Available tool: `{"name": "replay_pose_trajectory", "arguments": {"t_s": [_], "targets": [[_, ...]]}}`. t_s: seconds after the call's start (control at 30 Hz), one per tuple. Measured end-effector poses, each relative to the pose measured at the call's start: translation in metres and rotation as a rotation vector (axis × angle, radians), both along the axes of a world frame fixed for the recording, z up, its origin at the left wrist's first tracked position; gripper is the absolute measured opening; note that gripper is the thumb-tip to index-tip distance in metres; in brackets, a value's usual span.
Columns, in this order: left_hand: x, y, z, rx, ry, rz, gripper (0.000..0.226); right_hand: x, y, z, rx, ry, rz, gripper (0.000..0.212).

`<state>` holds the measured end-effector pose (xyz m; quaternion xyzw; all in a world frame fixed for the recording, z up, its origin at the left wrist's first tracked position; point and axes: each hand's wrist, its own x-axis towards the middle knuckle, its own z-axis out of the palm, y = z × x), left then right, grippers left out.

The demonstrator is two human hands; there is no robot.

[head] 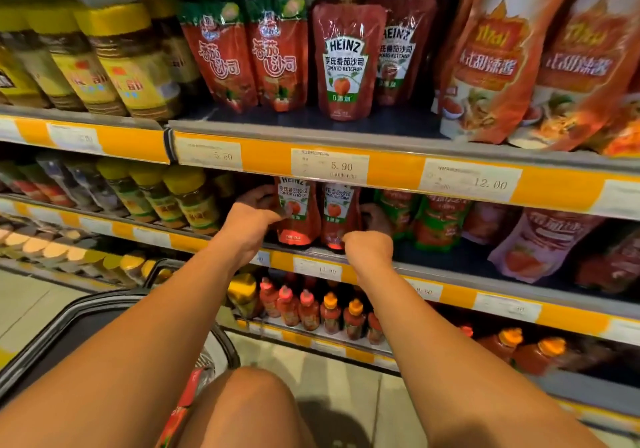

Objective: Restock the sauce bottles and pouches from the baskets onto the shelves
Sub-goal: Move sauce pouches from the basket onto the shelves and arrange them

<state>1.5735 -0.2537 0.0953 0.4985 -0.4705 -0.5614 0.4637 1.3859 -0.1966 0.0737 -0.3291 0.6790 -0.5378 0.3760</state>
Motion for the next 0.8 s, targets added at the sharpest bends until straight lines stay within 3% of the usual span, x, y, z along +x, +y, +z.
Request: {"name": "replay_pose_trajectory", "arguments": {"t_s": [0.13, 0.27, 0.43, 0.57, 0.67, 0.8], "targets": [[0.003, -0.004, -0.017, -0.019, -0.037, -0.021, 0.048, -0.004, -0.004, -0.006, -0.017, 0.184, 0.078, 0.065], [0.007, -0.003, -0.022, -0.087, -0.141, -0.034, 0.047, -0.006, -0.005, -0.009, -0.027, 0.362, 0.045, 0.060], [0.008, 0.002, -0.025, -0.169, -0.365, -0.088, 0.042, -0.006, 0.002, -0.001, -0.018, 0.611, 0.017, 0.039], [0.010, 0.003, -0.024, -0.243, -0.497, -0.053, 0.040, -0.013, 0.009, 0.007, 0.073, 0.789, 0.007, 0.038], [0.012, 0.000, -0.025, -0.257, -0.534, -0.045, 0.042, -0.015, 0.012, 0.007, 0.062, 0.753, 0.005, 0.045], [0.011, -0.005, -0.030, -0.245, -0.501, -0.059, 0.040, -0.005, 0.011, 0.003, -0.002, 0.423, 0.042, 0.050]]}}
